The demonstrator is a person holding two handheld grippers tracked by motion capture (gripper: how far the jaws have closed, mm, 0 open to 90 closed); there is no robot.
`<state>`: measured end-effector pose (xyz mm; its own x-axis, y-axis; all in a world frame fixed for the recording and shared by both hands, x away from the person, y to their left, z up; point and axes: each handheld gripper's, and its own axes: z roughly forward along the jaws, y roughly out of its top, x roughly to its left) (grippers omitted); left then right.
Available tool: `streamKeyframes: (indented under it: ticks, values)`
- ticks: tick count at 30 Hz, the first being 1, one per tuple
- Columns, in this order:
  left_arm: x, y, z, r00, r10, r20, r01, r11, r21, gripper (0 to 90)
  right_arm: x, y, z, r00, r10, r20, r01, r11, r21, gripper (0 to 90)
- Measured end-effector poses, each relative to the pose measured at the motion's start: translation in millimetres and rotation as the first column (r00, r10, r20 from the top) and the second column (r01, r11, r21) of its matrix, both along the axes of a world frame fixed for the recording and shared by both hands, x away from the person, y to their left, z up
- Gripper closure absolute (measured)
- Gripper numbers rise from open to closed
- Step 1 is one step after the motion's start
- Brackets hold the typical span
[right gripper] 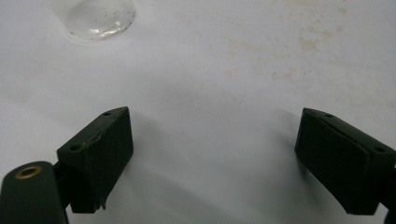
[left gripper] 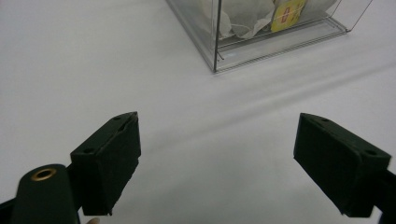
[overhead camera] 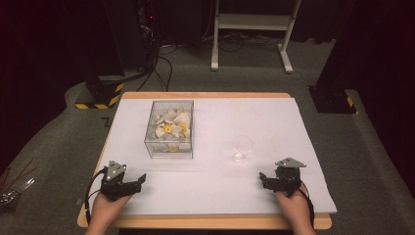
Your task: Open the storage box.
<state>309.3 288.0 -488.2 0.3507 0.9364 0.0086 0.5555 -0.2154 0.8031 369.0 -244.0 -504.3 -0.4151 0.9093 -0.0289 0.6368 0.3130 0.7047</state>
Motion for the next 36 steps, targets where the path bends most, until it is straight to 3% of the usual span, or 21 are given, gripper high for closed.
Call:
streamKeyframes:
  ticks: [11,18,36]
  values:
    - [-2.6,-6.1,3.8,0.9993,-0.022,0.029,0.022,0.9997,-0.011,14.6,-0.1,-0.2,0.2,1.0,-0.002,-0.007,0.002,1.0,0.003,11.3]
    - [-4.0,-6.5,6.8,0.9989,-0.027,0.039,0.029,0.9987,-0.042,14.1,0.0,-0.3,0.2,1.0,-0.002,-0.01,0.002,1.0,0.007,11.3]
    - [2.0,-31.2,12.7,0.9927,-0.111,0.047,0.114,0.9919,-0.058,16.4,0.0,-0.4,0.2,1.0,-0.001,-0.01,0.001,1.0,0.008,11.4]
